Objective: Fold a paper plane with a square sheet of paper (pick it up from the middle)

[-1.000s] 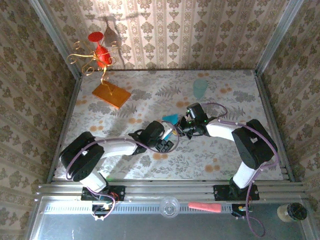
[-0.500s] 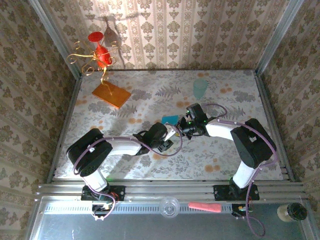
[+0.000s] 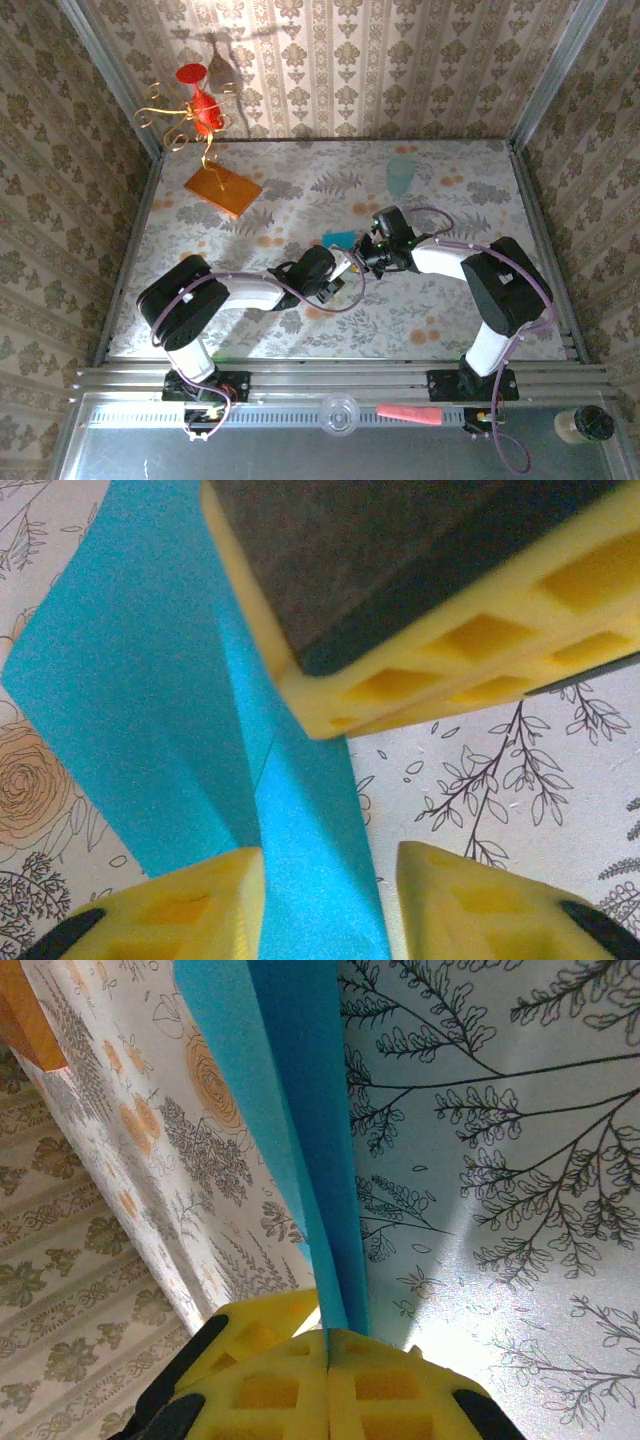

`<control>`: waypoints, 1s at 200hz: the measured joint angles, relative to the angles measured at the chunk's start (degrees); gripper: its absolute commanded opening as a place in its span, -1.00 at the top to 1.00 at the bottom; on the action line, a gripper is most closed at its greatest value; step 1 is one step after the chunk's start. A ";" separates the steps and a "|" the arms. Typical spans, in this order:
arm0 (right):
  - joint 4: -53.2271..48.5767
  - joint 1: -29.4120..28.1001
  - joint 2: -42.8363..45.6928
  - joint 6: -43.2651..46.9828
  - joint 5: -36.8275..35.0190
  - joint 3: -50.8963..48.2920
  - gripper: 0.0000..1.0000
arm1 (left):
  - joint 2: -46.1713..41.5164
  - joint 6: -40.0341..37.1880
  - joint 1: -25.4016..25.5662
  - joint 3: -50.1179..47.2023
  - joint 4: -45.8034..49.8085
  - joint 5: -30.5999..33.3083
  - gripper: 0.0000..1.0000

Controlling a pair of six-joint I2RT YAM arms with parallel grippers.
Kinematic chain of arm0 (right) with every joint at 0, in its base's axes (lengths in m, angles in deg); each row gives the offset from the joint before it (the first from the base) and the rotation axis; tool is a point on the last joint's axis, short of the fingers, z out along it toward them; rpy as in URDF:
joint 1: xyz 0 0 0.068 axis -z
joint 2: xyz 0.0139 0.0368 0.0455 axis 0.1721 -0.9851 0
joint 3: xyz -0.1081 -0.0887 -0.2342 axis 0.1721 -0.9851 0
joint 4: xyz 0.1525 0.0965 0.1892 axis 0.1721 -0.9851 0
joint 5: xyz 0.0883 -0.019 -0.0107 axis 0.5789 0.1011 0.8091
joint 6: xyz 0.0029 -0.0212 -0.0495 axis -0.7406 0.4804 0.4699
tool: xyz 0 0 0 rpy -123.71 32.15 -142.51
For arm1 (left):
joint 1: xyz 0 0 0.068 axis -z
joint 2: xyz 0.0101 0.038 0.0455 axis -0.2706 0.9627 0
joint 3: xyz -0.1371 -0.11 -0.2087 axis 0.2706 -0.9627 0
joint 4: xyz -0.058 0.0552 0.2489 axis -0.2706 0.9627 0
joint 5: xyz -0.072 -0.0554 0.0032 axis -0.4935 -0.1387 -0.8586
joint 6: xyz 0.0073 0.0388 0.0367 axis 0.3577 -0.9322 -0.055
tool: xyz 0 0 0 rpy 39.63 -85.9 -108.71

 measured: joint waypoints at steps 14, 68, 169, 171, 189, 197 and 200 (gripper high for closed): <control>0.00 0.00 -0.02 0.00 0.00 0.00 0.81 | 0.15 0.02 0.00 0.00 -0.13 0.15 0.27; -0.02 0.59 -0.04 0.22 0.02 0.00 0.52 | 0.17 0.83 -0.07 -0.02 -0.26 0.20 0.46; -1.88 4.74 2.78 3.15 -0.31 -0.33 0.06 | 0.20 6.93 -1.92 -2.84 -3.65 -3.76 0.50; -1.90 4.79 2.82 3.19 -0.31 -0.33 0.06 | 0.20 6.99 -1.97 -2.86 -3.74 -3.80 0.51; -2.32 5.22 3.32 3.50 -0.52 -0.81 0.05 | 0.20 8.26 -2.43 -3.10 -4.26 -4.85 0.52; -2.54 5.40 3.43 3.72 -0.66 -1.05 0.05 | 0.20 8.83 -2.67 -3.21 -4.48 -5.31 0.54; -2.62 5.44 3.45 3.76 -0.72 -1.11 0.05 | 0.20 9.11 -2.71 -3.23 -4.59 -5.51 0.55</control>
